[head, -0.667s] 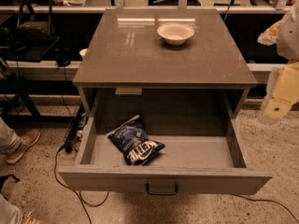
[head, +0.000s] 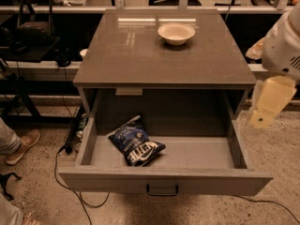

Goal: Pick blue chip bag from top drawer and place on counter

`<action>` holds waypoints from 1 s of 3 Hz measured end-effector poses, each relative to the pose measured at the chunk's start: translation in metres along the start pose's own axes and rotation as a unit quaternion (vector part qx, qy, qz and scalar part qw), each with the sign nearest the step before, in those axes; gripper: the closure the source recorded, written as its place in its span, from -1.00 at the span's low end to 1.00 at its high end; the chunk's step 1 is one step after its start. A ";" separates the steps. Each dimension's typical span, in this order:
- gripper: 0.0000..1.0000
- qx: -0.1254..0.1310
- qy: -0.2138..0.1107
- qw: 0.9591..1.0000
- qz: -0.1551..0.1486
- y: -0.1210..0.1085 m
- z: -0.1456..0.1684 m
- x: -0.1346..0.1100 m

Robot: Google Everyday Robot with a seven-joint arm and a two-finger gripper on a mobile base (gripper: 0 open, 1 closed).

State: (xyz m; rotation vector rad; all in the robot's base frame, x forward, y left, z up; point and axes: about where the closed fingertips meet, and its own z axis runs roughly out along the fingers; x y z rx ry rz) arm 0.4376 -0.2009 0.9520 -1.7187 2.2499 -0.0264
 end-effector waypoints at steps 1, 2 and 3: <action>-1.00 -0.051 -0.029 0.997 0.040 0.019 0.059 -0.016; -1.00 -0.094 -0.042 0.989 0.104 0.037 0.139 -0.041; -1.00 -0.094 -0.042 0.989 0.104 0.037 0.139 -0.041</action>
Offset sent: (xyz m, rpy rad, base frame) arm 0.0219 0.1166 -0.2072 0.2517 0.2980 -0.2363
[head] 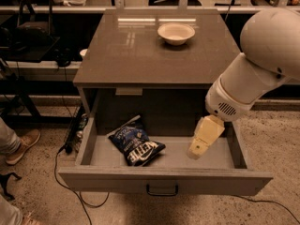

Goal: Pick blue chip bag from top drawer and place on counter

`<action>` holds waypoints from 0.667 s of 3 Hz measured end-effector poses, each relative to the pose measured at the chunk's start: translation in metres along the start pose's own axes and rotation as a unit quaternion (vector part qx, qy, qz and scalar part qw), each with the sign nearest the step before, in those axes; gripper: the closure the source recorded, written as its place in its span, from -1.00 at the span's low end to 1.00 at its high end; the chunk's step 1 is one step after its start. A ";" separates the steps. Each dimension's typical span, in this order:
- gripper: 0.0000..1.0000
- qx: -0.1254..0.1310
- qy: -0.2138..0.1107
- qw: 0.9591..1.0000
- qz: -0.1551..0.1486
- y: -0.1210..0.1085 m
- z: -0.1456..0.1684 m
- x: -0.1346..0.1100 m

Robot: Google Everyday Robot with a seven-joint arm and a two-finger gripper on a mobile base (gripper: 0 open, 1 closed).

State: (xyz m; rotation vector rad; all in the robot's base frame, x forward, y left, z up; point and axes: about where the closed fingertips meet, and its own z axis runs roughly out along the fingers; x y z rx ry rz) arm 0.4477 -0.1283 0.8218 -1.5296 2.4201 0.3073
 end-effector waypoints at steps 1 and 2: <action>-1.00 0.001 -0.007 1.000 0.011 -0.001 0.008 -0.005; -1.00 -0.008 0.002 1.000 0.023 -0.010 0.047 -0.029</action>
Offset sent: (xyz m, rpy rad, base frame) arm 0.0631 0.0830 -0.0794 -0.0019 0.0918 -0.0906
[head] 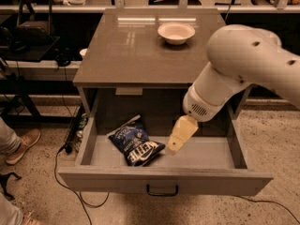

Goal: Pick blue chip bag from top drawer and place on counter

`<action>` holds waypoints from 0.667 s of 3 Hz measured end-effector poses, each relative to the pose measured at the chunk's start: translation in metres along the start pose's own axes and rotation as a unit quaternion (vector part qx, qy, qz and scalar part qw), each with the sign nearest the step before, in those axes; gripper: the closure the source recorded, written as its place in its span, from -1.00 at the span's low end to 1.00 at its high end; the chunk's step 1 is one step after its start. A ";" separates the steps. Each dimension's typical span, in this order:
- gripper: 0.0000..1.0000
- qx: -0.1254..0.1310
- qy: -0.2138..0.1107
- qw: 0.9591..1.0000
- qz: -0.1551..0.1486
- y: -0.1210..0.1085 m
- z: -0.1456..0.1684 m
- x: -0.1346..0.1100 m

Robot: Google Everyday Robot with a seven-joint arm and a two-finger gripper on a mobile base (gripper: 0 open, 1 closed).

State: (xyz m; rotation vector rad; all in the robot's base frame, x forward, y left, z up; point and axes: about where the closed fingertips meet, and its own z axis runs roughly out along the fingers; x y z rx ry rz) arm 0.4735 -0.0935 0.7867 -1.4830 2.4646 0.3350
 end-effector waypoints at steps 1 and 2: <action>-1.00 -0.018 -0.003 0.999 0.033 -0.007 0.046 -0.035; -1.00 -0.039 -0.011 0.997 0.068 -0.009 0.103 -0.083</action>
Offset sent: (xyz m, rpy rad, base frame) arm 0.0791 0.1360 -0.0939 0.1036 0.1268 -0.1562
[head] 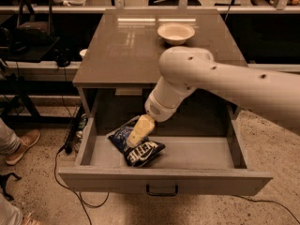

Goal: Pick blue chip bag from top drawer and place on counter

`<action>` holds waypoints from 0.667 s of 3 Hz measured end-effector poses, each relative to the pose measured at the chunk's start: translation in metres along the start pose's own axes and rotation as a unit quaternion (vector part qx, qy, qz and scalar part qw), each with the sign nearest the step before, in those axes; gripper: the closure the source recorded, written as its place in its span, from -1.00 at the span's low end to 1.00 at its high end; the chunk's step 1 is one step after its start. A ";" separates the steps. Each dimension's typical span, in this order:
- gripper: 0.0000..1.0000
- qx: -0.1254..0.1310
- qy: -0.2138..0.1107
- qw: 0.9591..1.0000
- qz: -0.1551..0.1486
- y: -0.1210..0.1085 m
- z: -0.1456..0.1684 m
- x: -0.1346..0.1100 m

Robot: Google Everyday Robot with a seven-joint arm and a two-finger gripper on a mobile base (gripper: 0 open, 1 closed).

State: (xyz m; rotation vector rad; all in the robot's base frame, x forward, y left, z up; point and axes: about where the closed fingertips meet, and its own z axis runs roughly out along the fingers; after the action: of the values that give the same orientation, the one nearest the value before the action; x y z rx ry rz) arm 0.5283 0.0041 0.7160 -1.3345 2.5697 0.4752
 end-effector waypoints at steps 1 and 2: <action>-1.00 -0.013 0.003 1.000 0.014 0.004 0.033 -0.025; -1.00 -0.016 0.005 1.000 0.016 0.006 0.037 -0.026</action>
Offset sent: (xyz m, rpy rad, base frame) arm 0.0067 0.0196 -0.0156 0.0029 0.0285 -0.0335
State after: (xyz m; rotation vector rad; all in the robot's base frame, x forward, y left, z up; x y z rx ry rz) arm 0.5395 0.0406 0.6914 -1.3111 2.6065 0.5179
